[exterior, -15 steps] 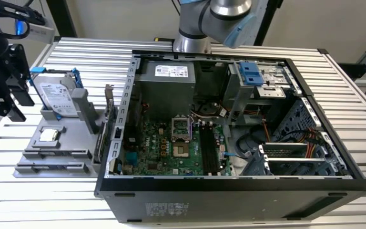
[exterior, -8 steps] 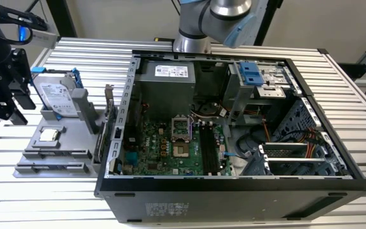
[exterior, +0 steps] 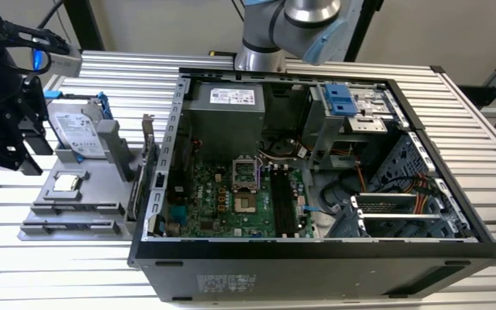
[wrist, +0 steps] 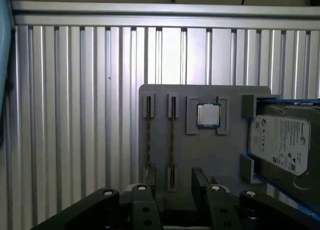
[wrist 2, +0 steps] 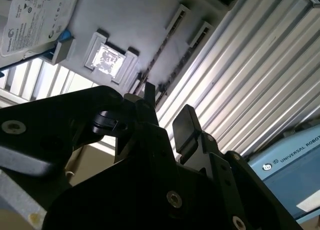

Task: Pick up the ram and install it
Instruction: 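Pick up the ram and move it above insertion slot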

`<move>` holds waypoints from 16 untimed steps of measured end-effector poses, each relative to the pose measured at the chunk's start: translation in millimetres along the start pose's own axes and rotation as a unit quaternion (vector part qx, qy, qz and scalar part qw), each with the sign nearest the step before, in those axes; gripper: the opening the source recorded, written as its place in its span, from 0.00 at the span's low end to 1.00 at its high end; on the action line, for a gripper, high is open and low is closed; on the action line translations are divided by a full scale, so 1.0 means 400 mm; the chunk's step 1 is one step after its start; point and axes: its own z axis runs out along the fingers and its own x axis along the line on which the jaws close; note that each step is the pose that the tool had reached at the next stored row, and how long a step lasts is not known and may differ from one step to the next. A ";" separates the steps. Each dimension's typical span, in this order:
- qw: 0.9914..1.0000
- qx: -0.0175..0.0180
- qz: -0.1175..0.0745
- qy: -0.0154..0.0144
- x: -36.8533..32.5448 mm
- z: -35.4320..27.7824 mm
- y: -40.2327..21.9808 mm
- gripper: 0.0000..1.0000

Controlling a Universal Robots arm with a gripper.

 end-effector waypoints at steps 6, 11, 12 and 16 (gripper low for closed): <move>1.000 0.000 0.000 0.000 0.001 0.027 -0.001 1.00; 1.000 0.000 0.000 0.000 0.006 0.049 -0.001 1.00; 1.000 0.000 0.000 0.000 0.008 0.053 -0.001 1.00; 1.000 0.000 0.000 0.000 0.017 0.069 -0.001 1.00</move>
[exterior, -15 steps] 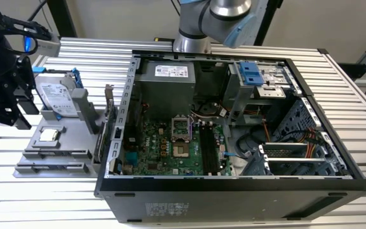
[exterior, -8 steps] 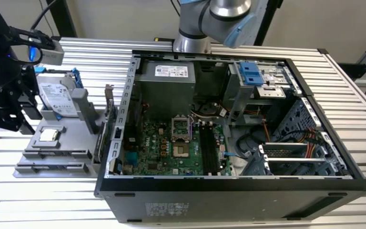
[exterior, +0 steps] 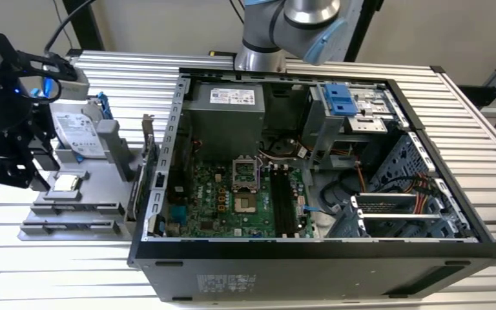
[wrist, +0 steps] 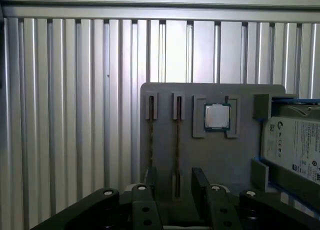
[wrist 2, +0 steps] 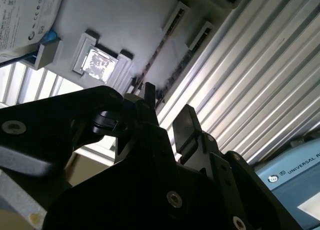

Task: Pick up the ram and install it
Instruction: 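Pick up the ram and move it above insertion slot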

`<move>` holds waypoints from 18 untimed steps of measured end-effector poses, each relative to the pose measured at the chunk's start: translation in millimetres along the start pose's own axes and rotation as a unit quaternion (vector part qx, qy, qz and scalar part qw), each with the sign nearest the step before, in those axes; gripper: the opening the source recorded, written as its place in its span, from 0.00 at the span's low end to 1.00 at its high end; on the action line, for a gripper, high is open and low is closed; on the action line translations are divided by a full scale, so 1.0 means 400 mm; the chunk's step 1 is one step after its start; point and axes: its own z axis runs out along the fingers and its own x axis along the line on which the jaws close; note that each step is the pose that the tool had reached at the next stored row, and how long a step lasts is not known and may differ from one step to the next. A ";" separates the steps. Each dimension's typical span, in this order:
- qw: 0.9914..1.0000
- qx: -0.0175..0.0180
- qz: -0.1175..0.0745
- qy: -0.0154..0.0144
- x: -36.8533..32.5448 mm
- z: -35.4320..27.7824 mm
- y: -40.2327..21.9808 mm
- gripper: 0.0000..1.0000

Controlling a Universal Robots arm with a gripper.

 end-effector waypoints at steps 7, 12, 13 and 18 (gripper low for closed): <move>1.000 -0.001 0.000 0.000 0.004 0.030 -0.002 1.00; 1.000 -0.001 0.000 0.000 0.005 0.052 -0.003 1.00; 1.000 -0.001 0.000 0.000 0.005 0.057 -0.003 1.00; 1.000 -0.001 0.000 0.000 0.005 0.079 -0.004 1.00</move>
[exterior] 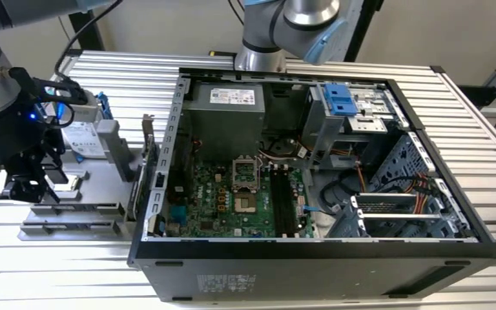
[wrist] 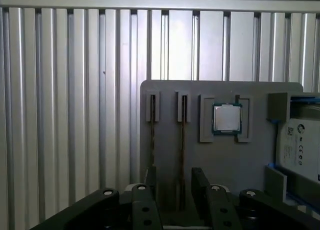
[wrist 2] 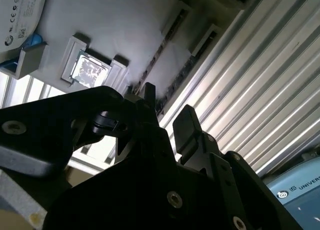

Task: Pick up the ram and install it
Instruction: 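Pick up the ram and move it above insertion slot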

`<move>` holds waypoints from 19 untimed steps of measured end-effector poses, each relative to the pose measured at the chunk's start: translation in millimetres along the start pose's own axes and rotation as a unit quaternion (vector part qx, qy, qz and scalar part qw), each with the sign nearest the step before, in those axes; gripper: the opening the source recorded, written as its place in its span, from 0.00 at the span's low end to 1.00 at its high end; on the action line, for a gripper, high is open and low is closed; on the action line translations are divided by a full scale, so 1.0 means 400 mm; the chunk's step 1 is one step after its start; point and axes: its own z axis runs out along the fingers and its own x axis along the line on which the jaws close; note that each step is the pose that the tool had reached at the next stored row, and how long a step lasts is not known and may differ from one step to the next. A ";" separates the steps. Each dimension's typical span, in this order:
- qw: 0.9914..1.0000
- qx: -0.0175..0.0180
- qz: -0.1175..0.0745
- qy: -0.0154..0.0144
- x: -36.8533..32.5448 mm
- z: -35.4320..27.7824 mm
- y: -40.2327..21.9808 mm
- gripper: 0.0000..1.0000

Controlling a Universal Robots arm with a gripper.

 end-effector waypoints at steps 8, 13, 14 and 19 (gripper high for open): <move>1.000 -0.001 0.000 0.000 0.011 0.035 -0.003 1.00; 1.000 -0.001 0.000 0.000 0.029 0.057 -0.005 1.00; 1.000 -0.002 0.000 0.000 0.032 0.061 -0.005 1.00; 1.000 -0.002 0.000 0.000 0.040 0.084 -0.006 1.00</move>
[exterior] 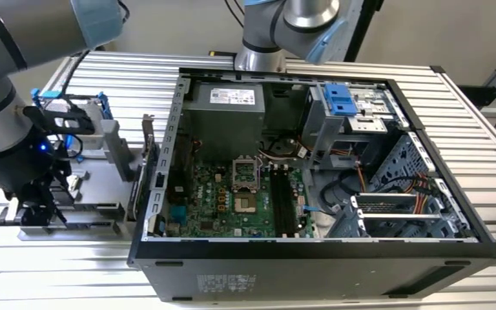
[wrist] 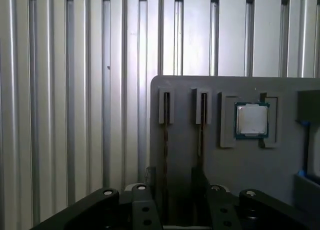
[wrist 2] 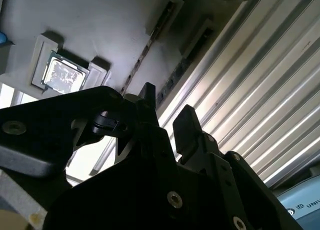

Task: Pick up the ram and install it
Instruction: 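Pick up the ram and move it above insertion slot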

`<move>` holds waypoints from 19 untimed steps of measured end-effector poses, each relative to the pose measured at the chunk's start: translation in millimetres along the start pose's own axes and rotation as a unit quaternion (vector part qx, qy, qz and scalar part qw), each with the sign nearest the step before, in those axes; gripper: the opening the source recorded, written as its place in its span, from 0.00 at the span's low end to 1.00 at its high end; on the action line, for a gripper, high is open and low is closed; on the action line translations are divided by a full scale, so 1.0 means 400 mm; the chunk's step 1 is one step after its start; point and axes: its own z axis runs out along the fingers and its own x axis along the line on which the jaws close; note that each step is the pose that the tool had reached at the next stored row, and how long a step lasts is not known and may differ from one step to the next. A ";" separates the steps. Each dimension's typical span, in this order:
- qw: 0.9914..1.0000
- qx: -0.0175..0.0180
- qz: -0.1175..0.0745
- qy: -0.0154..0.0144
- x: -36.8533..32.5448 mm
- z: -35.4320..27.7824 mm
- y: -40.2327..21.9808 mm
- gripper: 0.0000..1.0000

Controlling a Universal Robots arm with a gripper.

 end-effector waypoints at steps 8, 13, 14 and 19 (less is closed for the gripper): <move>1.000 0.000 0.020 0.000 0.008 0.076 -0.002 1.00; 1.000 0.000 0.023 0.000 0.012 0.094 -0.003 1.00; 1.000 0.000 0.024 0.000 0.012 0.098 -0.003 1.00; 1.000 0.000 0.024 0.000 0.013 0.100 -0.003 1.00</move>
